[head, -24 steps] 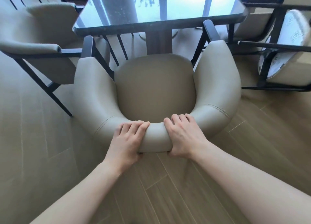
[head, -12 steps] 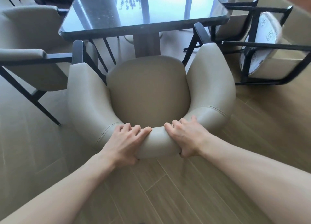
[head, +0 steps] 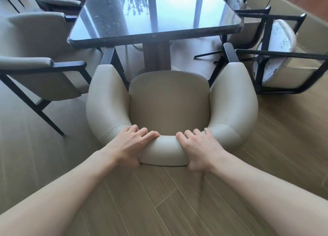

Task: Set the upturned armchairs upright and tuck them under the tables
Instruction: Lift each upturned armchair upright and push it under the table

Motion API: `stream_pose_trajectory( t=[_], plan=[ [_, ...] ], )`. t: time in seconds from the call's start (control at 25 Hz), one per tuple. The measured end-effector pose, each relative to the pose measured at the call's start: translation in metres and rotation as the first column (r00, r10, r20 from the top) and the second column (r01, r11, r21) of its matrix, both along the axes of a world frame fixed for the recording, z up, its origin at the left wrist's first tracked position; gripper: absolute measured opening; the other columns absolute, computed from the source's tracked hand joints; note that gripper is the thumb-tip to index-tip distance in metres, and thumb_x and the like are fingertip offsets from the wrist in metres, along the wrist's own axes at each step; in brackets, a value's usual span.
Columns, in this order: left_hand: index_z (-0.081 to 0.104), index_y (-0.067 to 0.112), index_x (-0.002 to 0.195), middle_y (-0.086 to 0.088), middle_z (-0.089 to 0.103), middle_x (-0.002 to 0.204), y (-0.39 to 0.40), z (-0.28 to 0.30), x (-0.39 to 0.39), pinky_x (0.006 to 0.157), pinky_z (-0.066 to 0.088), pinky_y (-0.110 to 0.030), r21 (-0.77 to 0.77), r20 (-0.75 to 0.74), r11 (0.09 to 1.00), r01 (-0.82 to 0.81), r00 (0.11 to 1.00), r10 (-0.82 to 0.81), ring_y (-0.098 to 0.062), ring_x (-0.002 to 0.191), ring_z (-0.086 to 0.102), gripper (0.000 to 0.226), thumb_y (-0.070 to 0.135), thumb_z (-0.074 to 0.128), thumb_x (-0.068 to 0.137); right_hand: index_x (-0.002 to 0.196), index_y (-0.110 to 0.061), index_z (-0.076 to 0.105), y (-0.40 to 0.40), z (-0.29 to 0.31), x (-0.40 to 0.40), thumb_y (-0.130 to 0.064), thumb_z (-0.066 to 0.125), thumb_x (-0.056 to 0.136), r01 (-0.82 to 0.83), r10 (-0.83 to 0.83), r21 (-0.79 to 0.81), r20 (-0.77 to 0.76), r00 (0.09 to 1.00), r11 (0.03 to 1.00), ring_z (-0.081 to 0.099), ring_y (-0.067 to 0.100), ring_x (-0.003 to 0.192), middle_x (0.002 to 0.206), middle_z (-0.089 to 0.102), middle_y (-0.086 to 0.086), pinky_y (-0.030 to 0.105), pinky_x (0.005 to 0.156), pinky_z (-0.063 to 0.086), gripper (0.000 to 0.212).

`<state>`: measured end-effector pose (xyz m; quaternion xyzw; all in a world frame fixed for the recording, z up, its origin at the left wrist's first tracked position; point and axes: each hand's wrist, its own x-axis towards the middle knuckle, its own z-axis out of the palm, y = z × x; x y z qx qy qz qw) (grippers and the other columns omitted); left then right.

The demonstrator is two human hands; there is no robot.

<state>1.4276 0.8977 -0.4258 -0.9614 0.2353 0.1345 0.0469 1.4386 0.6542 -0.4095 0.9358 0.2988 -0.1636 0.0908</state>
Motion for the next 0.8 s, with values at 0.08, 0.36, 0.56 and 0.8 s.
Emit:
stream_pose_trajectory(
  t=[0.08,0.36,0.56,0.8],
  plan=[
    [0.020,0.045,0.144,0.014,0.047,0.117,0.001,0.001,0.011,0.096,0.039,-0.030,-0.014,-0.017,1.000,-0.014,1.000,0.014,-0.018,0.103,0.046,0.101,0.056,0.079,0.063,0.126,-0.019,0.035,-0.001,0.000,0.013,-0.037,0.072,0.069,0.001,-0.001,-0.003,-0.008,1.000,1.000,0.052,0.028,0.102,0.113,0.051,0.001,0.049,0.095,0.040,0.070],
    [0.031,0.041,0.144,0.011,0.051,0.111,0.007,0.003,0.054,0.091,0.040,-0.032,-0.067,0.012,0.998,-0.006,1.000,0.007,-0.021,0.099,0.049,0.096,0.052,0.075,0.059,0.134,-0.019,0.034,0.002,-0.005,0.048,-0.042,0.074,0.068,0.042,-0.044,0.036,0.065,0.997,0.998,0.051,0.028,0.110,0.119,0.050,0.002,0.050,0.110,0.033,0.080],
    [0.043,0.035,0.141,0.008,0.056,0.104,0.018,-0.005,0.080,0.085,0.040,-0.032,-0.116,0.093,0.993,0.038,0.995,-0.027,-0.022,0.092,0.052,0.093,0.055,0.074,0.055,0.138,-0.019,0.035,0.000,-0.014,0.075,-0.045,0.075,0.069,0.015,-0.029,0.114,0.118,0.993,0.993,0.050,0.026,0.114,0.122,0.050,0.000,0.041,0.109,0.031,0.084],
    [0.043,0.036,0.136,0.009,0.056,0.104,0.023,-0.002,0.112,0.083,0.043,-0.033,-0.125,0.089,0.991,0.040,0.996,-0.029,-0.021,0.091,0.052,0.092,0.059,0.074,0.053,0.152,-0.028,0.024,-0.020,-0.007,0.117,-0.054,0.078,0.066,-0.074,0.069,0.147,0.034,0.997,0.986,0.046,0.021,0.127,0.136,0.045,-0.004,0.039,0.116,0.025,0.104]
  ],
)
